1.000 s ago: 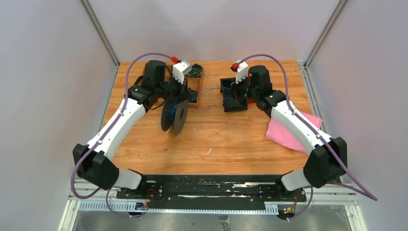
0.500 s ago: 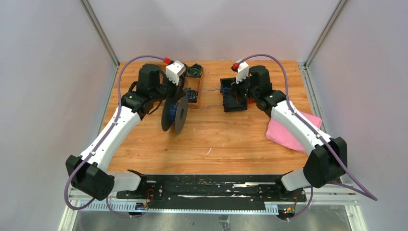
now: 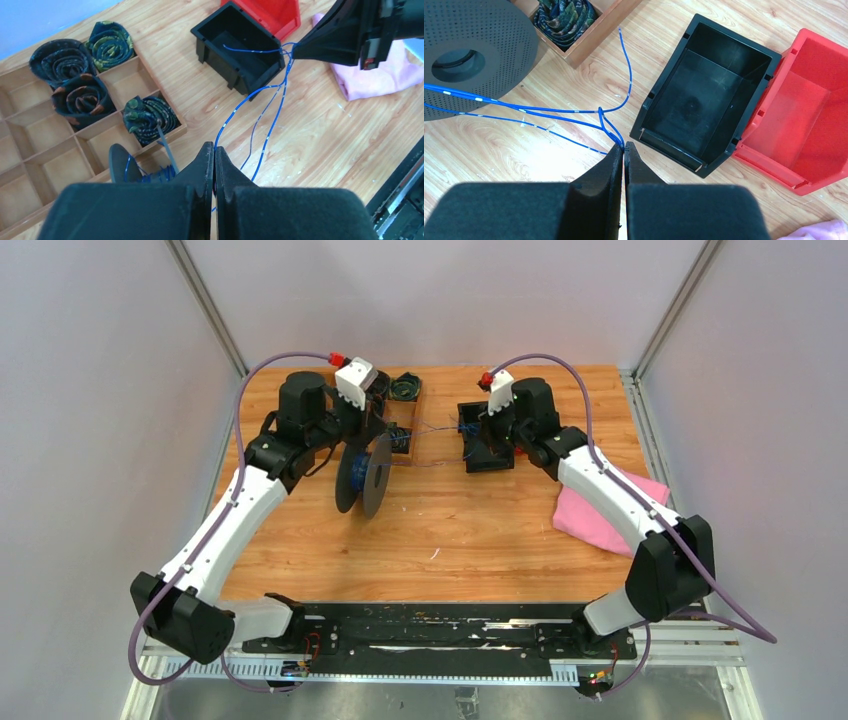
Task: Wrap the cables
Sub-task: Adjust the cable at the center of the board.
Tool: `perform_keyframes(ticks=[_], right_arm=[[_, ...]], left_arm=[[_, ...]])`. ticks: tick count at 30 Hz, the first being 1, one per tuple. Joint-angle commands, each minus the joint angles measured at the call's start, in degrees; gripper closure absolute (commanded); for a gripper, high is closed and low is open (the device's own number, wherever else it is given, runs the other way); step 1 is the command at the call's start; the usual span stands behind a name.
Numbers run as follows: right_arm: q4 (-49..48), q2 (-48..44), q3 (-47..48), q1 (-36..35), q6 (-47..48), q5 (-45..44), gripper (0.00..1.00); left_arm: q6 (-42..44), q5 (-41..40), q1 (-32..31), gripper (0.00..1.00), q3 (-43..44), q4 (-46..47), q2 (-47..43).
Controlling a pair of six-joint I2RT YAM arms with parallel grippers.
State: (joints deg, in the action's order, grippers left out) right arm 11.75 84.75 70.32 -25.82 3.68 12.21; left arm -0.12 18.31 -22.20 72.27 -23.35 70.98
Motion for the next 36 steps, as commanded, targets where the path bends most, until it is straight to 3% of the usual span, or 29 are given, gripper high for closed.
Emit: perform_keyframes(ticks=[1,8,15,22,27,31,36], right_arm=[[0.6,0.5,0.8,0.4,-0.9,-2.7,0.99],[0.6,0.4,0.8,0.4,-1.4,-1.5,0.99],[-3.5,-1.4,-0.5,0.3,0.5,11.1,0.99],[-2.6,-1.7,0.3,0.2,3.5,15.0,0.99],[-3.2,-2.9,-0.8,0.2,7.1,17.6,0.99],[-3.4,-3.9,-1.5,0.2,9.6,21.9,0.99],[-2.4,-4.3,-1.1,0.3,11.9,27.9,0.99]], left_arm=[[-3.3,4.1,0.7,1.0,-1.6,4.8,-1.6],[-5.3,-4.2,1.0,0.99,-1.9,3.8,-1.5],[2.5,8.5,1.0,0.81,-2.0,3.0,-0.1],[7.4,12.6,1.0,0.6,0.1,1.2,1.1],[9.8,13.4,1.0,0.53,1.3,2.5,2.1],[11.7,19.1,1.1,0.49,3.2,2.8,4.7],[18.6,26.3,1.0,0.41,9.0,-3.7,9.3]])
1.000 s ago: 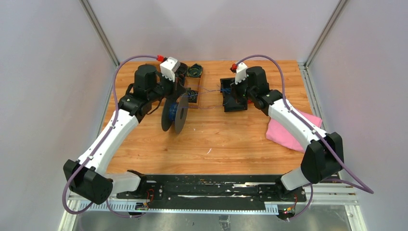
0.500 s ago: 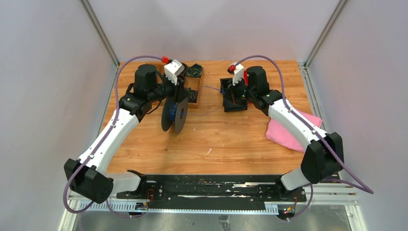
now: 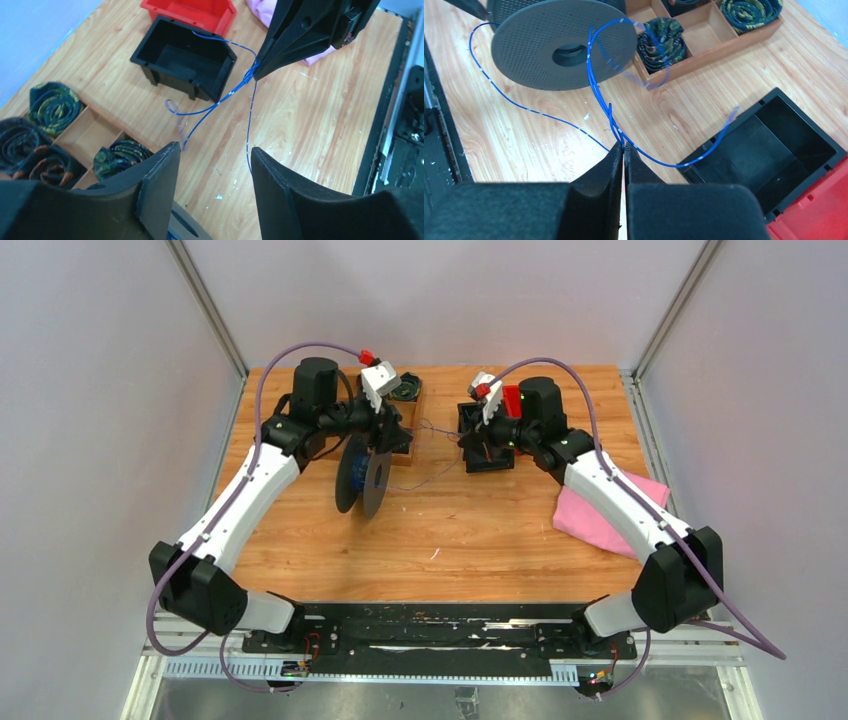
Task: Wrap the cables
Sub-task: Adjust the cable at the center of the board.
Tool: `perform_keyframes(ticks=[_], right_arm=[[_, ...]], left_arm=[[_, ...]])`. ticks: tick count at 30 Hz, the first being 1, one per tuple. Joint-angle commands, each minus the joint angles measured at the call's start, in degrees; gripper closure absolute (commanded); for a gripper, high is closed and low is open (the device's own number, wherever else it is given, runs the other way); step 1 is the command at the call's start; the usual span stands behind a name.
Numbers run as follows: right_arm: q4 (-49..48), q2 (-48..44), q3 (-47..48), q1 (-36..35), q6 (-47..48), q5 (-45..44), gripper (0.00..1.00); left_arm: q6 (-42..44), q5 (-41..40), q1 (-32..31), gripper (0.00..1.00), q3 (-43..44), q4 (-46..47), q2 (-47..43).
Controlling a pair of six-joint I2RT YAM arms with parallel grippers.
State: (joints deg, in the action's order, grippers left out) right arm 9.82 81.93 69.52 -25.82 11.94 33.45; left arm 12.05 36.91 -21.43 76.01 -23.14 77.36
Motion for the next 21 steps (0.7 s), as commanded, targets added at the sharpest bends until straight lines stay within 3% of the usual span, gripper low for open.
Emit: perform_keyframes(ticks=[1,6,9,14,21], right_arm=[[0.0,-1.6,-0.1,0.3,4.1,7.4,0.99],[2.3,-2.0,0.1,0.3,6.9,10.6,0.99],[3.6,-2.2,0.3,0.3,8.6,12.5,0.99],[6.0,-2.9,0.5,0.4,11.4,15.0,0.99],[8.4,-3.5,0.4,0.6,13.5,17.2,0.99]], left_arm=[[7.8,8.9,0.3,0.4,6.4,-5.3,3.9],[10.7,15.5,0.3,0.37,11.1,-11.1,7.9],[17.7,17.0,0.2,0.36,14.0,-18.0,9.6],[30.2,14.6,0.2,0.4,19.9,-32.7,12.1],[42.8,8.4,0.3,0.43,18.7,-35.1,10.3]])
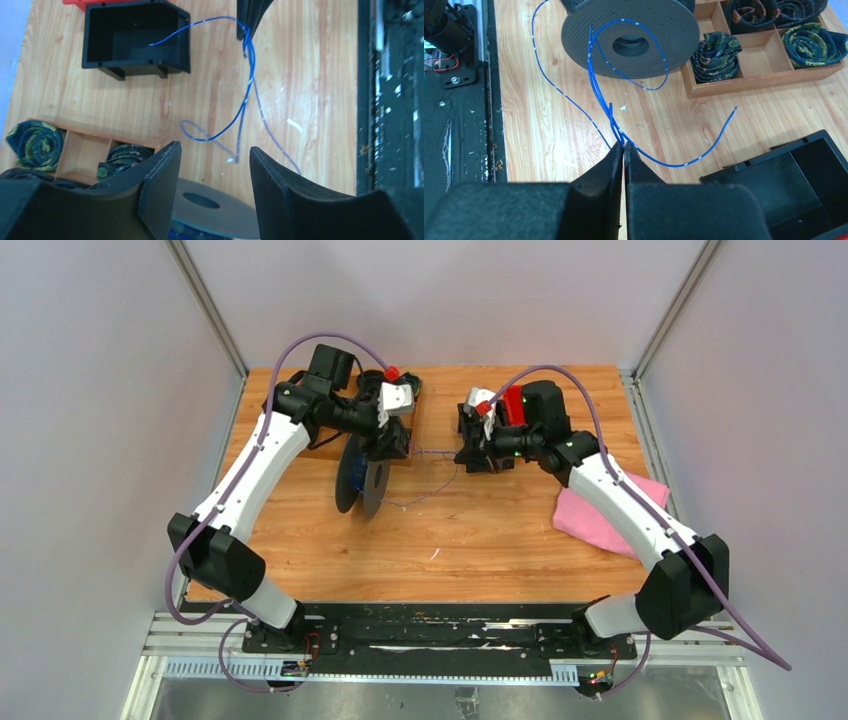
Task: Wrap the cables
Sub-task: Adjust the cable at the center of the board.
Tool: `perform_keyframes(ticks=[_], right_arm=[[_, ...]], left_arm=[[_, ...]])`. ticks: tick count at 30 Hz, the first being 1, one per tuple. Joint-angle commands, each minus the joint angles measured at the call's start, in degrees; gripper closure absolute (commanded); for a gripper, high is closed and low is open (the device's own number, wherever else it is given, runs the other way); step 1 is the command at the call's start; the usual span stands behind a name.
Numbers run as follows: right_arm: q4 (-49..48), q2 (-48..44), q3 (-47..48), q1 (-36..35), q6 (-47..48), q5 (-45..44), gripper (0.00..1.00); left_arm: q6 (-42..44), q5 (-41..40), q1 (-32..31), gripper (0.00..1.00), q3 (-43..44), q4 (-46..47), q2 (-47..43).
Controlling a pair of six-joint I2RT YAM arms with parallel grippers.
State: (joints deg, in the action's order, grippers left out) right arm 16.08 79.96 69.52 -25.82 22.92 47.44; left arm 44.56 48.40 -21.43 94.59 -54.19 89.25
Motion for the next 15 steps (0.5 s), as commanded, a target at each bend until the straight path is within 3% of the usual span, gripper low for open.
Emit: perform_keyframes(ticks=[1,9,15], right_arm=[[2.3,-1.6,0.4,0.6,2.5,3.6,0.99],[3.1,-1.1,1.1,0.6,1.7,5.4,0.99],[3.1,0.0,1.9,0.6,0.1,7.7,0.99]], left_arm=[[11.1,-3.3,0.4,0.44,0.1,-4.1,-1.4],[20.7,-2.1,0.2,0.46,-2.3,-4.1,-1.5],[23.3,-1.3,-0.9,0.49,-1.9,-4.2,0.0]])
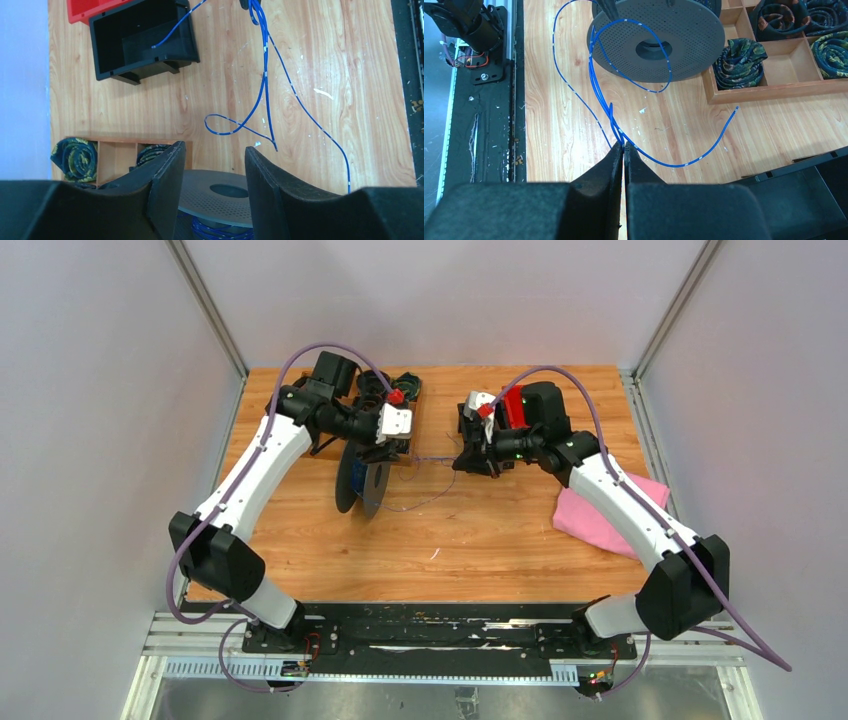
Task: Wrap the cables
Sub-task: Adjust the cable at the center of the board.
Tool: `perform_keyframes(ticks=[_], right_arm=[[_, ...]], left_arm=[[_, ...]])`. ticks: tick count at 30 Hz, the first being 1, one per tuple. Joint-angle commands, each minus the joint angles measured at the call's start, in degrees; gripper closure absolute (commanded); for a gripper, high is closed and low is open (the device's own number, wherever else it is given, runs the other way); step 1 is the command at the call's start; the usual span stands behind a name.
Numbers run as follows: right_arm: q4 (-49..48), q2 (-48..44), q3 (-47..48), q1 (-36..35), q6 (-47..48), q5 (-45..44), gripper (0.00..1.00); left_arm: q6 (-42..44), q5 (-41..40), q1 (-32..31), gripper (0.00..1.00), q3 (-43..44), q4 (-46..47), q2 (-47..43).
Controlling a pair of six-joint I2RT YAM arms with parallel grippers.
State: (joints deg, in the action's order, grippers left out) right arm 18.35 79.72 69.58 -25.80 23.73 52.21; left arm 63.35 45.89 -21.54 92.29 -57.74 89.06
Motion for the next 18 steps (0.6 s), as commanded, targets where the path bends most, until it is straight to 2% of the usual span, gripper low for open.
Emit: perform_keyframes(ticks=[1,13,18], right_arm=[[0.8,0.3,2.0,0.6,-0.8,3.0,0.99],[0.8,1.0,1.8,0.6,-1.5,3.4,0.99],[0.8,1.2,1.6,0.6,-1.6,3.6,0.99]], left_arm=[[4.8,1.4,-1.1,0.49,0.5,-0.6,0.4],[5.2,5.1,-3.0,0.55,0.4,-0.7,2.3],[4.5,6.2,-3.2,0.64,0.7,-0.7,2.7]])
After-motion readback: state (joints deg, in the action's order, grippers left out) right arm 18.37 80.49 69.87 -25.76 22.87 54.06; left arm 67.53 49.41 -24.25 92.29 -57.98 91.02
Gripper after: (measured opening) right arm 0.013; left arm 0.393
